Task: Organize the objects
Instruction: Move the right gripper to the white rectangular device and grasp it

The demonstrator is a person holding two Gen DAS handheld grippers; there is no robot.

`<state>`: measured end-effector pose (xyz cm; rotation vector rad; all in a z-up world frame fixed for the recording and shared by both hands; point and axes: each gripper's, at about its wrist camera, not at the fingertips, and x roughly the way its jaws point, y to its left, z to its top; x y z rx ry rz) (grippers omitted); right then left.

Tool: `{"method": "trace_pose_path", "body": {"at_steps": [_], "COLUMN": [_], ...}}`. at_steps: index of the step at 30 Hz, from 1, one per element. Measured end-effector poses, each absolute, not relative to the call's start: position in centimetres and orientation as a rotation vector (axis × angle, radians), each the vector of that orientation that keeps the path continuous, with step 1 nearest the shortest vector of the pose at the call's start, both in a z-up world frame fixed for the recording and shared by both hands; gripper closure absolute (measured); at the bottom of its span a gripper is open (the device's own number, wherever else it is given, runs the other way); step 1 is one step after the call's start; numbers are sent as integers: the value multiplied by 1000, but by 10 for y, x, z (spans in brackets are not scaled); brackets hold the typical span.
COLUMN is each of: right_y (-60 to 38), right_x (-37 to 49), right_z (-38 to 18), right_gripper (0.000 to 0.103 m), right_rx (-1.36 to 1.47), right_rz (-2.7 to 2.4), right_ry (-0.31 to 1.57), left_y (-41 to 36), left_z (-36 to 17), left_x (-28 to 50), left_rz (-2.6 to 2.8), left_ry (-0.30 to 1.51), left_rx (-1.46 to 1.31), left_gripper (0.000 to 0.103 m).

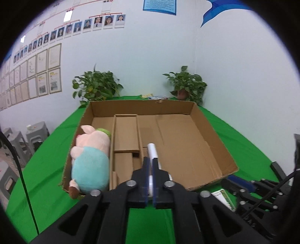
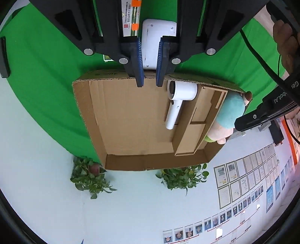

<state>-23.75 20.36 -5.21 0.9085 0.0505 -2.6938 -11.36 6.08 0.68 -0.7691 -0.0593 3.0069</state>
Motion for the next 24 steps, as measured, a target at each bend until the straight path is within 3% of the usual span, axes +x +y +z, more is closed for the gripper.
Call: {"method": "trace_pose_path", "body": {"at_steps": [1, 2, 3, 4, 5, 9, 13, 17, 24], "right_y": [206, 208, 208, 210, 212, 218, 223, 235, 230], "right_x": [-232, -225, -217, -206, -196, -182, -166, -156, -147], "right_z": [-51, -50, -49, -49, -49, -49, -55, -58, -61], "right_gripper": [86, 66, 50, 18, 11, 10, 1, 1, 1], "right_rx": [898, 898, 903, 905, 885, 888, 903, 923, 901], "right_rz": [-2702, -2715, -2721, -2719, -2719, -2704, -2704, -2650, -2634], "right_ry": [38, 38, 43, 43, 28, 30, 61, -13, 47], "left_y": [61, 60, 58, 56, 54, 48, 44, 40, 36], "left_z": [7, 7, 7, 7, 6, -3, -8, -13, -21], "left_x": [-114, -113, -109, -106, -106, -111, -111, -114, -119], "left_rz": [3019, 3025, 3041, 3047, 3041, 3017, 2999, 2970, 2940], "left_ry": [-43, -41, -63, -76, -81, -108, -128, -146, -168], "left_rx": [-778, -771, -733, -716, -724, -788, -805, -839, -866], "left_gripper": [36, 19, 9, 9, 9, 9, 9, 9, 9]}}
